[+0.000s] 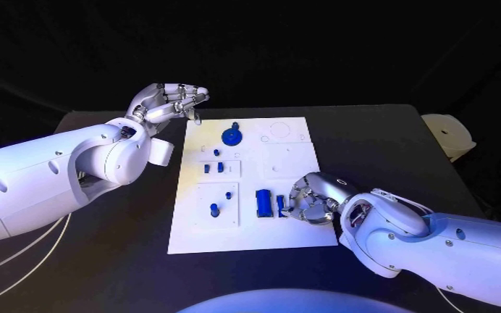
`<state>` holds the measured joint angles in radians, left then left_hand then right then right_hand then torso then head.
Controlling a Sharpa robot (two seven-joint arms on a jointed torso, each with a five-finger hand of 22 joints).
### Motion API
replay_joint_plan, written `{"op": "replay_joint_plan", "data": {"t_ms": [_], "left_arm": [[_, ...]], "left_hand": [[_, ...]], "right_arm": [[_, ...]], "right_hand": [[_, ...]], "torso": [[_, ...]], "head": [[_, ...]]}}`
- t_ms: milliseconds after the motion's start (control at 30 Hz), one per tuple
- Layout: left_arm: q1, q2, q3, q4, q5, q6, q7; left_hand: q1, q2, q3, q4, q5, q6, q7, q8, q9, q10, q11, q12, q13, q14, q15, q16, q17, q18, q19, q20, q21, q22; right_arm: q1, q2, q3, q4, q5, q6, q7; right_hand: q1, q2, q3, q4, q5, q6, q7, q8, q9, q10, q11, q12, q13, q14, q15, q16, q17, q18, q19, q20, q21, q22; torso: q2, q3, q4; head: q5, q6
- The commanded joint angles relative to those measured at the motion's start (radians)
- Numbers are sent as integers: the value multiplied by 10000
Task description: Assemble the parts on the task board
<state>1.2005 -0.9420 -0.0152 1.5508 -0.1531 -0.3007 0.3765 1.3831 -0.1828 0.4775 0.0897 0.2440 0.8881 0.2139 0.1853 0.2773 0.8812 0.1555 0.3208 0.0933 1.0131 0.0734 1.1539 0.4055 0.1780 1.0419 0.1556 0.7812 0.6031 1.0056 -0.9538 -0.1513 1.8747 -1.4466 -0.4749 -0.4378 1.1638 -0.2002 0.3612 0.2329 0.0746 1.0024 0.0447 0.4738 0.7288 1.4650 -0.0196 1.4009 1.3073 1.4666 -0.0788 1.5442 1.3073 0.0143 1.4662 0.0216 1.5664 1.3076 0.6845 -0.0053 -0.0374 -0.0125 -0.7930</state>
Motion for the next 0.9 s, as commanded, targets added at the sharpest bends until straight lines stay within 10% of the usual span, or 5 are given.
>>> {"op": "replay_joint_plan", "data": {"t_ms": [33,900], "left_arm": [[10,16,7,7,14,125,80],[8,29,6,-121,17,117,105]], "left_hand": [[-76,61,12,64,14,-64,27,-9,-8,-65,-4,35,-9,-44,-2,48,-8,62,37,18,-9,2],[-76,120,42,92,22,-56,22,4,-3,-78,-6,71,-10,-47,-2,63,-18,63,60,19,4,8]], "right_arm": [[-33,108,-6,-55,-117,204,78],[-65,132,-7,-129,-286,-217,11]], "right_hand": [[55,76,-69,70,-48,0,44,-39,-18,282,-34,25,1694,940,-72,20,2168,-143,1046,-16,44,2632],[912,326,56,-73,-215,123,-56,16,-87,393,-125,235,1821,946,-150,32,2195,-143,1046,-84,44,2632]], "torso": [[15,-9,13],[-15,-7,-1]], "head": [[-13,5],[-13,25]]}}
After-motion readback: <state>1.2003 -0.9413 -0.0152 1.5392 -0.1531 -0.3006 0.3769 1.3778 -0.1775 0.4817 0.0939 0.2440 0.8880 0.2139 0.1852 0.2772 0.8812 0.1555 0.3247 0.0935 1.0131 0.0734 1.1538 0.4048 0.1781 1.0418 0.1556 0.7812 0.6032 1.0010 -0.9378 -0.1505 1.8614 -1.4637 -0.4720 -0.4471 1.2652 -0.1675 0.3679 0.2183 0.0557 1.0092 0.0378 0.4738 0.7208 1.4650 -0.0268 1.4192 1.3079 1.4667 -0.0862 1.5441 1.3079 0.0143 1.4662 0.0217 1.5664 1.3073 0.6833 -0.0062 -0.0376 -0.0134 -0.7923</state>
